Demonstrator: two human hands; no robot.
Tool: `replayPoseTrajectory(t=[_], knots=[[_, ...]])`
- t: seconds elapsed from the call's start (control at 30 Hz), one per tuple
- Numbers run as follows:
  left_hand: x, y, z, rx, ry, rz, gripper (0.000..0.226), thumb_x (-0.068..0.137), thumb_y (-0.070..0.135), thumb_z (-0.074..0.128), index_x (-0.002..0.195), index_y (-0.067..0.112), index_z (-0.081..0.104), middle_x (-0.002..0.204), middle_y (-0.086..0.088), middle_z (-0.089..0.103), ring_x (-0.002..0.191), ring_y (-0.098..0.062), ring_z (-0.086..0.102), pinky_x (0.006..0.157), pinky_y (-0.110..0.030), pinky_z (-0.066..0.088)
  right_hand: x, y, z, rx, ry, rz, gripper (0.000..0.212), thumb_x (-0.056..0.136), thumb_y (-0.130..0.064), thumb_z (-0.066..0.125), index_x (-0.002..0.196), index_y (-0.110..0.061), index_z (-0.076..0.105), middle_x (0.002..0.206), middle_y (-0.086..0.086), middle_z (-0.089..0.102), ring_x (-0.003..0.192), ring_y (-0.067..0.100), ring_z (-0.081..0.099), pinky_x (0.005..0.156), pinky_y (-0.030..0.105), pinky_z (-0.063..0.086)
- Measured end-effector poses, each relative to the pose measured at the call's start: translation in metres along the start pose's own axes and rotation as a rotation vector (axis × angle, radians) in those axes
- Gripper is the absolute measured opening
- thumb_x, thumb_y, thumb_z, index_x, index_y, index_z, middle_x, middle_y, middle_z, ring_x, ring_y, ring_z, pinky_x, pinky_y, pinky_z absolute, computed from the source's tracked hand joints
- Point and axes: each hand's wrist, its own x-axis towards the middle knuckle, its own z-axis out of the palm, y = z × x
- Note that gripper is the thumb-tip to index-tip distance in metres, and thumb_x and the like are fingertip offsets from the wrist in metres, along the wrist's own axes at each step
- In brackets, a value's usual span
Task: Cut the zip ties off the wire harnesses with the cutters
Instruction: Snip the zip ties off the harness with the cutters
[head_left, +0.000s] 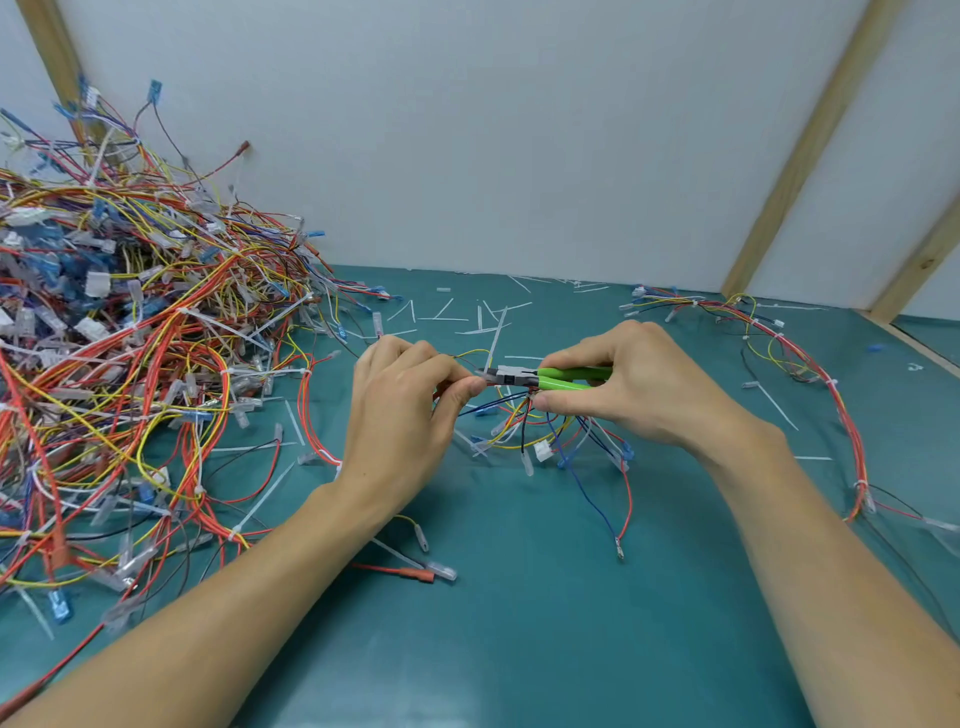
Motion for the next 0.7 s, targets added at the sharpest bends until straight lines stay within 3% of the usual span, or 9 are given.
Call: replayPoseTrajectory(t=[0.23, 0.37, 0.53, 0.7], knots=[[-0.0003, -0.0014, 0.0, 0.016, -0.001, 0.002, 0.023, 0.091, 0.04, 0.063, 0.082, 0.022, 0.074, 0.074, 0.008, 0.06, 0.082, -0.021, 0.046, 0.081, -0.029, 0.027, 0.0006, 0.0028, 0.0015, 0.009, 0.007, 0.0, 0.027, 0.071, -0.057, 0.086, 0.095, -0.046, 0.077, 0.081, -0.022, 0.076, 0.076, 0.011, 0.066, 0.073, 0.031, 0.051], [-0.0002, -0.0009, -0.0005, 0.007, 0.003, 0.002, 0.02, 0.091, 0.039, 0.064, 0.082, 0.023, 0.074, 0.074, 0.009, 0.059, 0.081, -0.02, 0.045, 0.082, -0.029, 0.027, 0.0002, 0.0028, 0.0021, 0.015, -0.003, -0.002, 0.027, 0.073, -0.057, 0.086, 0.097, -0.046, 0.079, 0.076, -0.015, 0.074, 0.068, 0.011, 0.057, 0.067, 0.031, 0.046], [-0.0005, -0.0017, -0.0007, 0.009, 0.006, 0.011, 0.018, 0.091, 0.037, 0.067, 0.082, 0.023, 0.074, 0.074, 0.01, 0.059, 0.081, -0.02, 0.044, 0.082, -0.029, 0.027, 0.0, 0.0009, 0.0022, 0.017, -0.003, 0.001, 0.024, 0.072, -0.056, 0.086, 0.093, -0.052, 0.074, 0.084, -0.015, 0.078, 0.084, 0.021, 0.067, 0.079, 0.036, 0.055], [-0.0006, -0.0022, 0.0007, 0.008, 0.014, 0.014, 0.021, 0.091, 0.039, 0.065, 0.082, 0.022, 0.074, 0.074, 0.01, 0.058, 0.081, -0.015, 0.039, 0.082, -0.029, 0.026, 0.0003, 0.0011, 0.0023, 0.014, -0.002, -0.014, 0.025, 0.073, -0.056, 0.086, 0.094, -0.052, 0.073, 0.083, -0.012, 0.077, 0.083, 0.024, 0.064, 0.077, 0.035, 0.054]])
